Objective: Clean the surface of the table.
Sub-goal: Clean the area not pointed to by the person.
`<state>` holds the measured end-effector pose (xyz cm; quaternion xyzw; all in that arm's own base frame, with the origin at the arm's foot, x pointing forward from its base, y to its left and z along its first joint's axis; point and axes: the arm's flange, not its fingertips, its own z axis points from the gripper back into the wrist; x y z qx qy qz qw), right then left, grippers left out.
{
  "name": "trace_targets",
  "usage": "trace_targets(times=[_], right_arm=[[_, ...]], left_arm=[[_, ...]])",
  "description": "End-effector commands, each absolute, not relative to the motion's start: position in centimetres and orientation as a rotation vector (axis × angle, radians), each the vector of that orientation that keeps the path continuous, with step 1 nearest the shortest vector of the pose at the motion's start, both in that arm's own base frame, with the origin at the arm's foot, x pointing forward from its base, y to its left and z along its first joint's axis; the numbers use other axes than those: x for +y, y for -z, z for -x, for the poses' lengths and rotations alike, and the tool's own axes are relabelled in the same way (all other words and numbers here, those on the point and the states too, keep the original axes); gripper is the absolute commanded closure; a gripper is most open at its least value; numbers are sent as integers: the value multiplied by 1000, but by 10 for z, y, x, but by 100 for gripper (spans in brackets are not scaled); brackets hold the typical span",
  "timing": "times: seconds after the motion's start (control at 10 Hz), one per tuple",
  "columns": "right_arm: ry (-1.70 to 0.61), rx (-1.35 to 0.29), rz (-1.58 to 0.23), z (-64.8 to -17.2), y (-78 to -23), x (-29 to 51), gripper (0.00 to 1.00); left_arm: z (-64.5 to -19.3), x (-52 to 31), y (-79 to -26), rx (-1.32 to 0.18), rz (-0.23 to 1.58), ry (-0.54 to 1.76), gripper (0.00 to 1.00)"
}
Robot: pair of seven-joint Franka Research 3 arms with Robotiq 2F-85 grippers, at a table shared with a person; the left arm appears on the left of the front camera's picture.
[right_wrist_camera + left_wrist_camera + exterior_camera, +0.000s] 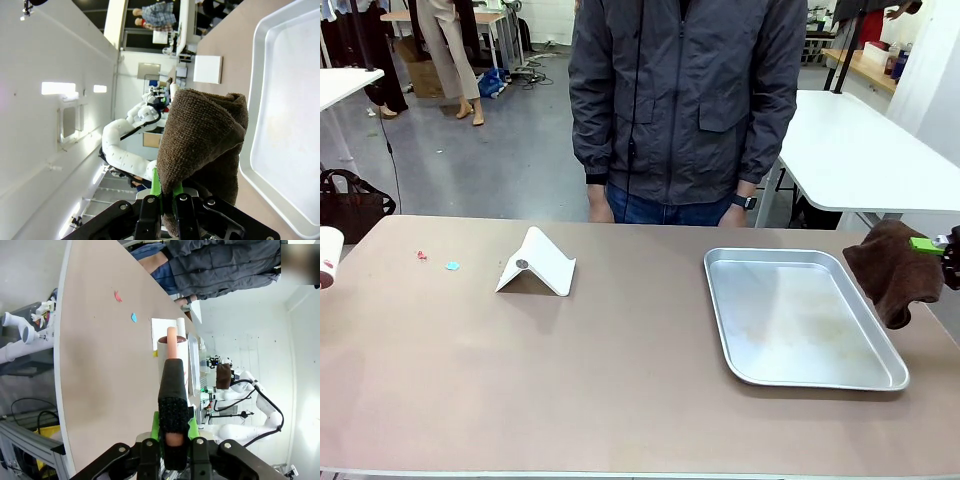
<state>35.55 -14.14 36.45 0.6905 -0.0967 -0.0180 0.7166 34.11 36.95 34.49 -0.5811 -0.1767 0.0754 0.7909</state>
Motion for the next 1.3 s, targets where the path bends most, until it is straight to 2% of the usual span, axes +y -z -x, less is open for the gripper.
trace_targets(times=[0.0, 0.5, 0.6, 1.2], right_arm=[[35, -226, -1548, -355, -370, -142, 91], [35, -226, -1548, -355, -370, -142, 91], [35, -226, -1548, -355, -370, -142, 91], [35, -226, -1548, -355, -370, -142, 91]], left_arm=[[-344, 364, -357, -393, 1256, -145, 96], [-344, 364, -357, -393, 1256, -145, 96], [-346, 367, -352, -384, 1244, -142, 78], [-474, 337, -379, -172, 1063, -135, 78]])
